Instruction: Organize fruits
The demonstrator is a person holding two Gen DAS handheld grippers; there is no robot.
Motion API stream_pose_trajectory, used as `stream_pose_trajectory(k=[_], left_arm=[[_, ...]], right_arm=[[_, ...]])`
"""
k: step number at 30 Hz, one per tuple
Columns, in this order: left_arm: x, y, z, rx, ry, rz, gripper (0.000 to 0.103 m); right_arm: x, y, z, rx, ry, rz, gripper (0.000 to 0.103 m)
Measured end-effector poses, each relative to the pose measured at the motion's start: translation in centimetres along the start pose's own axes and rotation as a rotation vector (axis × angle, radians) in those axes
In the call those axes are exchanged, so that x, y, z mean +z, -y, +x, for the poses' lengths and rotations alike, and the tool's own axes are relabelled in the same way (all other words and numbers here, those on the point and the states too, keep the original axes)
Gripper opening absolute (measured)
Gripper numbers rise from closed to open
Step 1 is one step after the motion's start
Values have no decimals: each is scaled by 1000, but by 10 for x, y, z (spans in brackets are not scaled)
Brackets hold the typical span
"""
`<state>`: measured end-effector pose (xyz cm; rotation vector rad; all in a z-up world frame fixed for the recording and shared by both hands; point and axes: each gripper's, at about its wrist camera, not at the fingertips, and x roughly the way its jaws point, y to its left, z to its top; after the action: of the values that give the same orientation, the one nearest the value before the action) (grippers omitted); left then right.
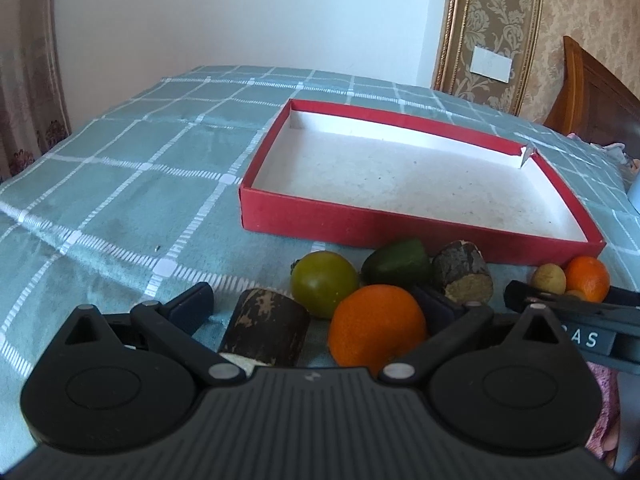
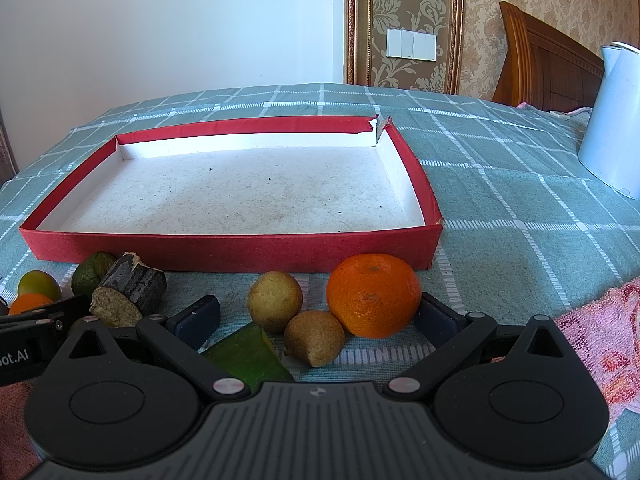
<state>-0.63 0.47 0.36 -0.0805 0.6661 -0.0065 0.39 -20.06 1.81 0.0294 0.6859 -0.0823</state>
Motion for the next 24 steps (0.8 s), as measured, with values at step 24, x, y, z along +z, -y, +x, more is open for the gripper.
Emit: stream_pose_trajectory(k=[24], left_arm=[[3,-2,3,-30,-31,56,103]], right_arm=[[9,2,4,7,-39,-10,103]])
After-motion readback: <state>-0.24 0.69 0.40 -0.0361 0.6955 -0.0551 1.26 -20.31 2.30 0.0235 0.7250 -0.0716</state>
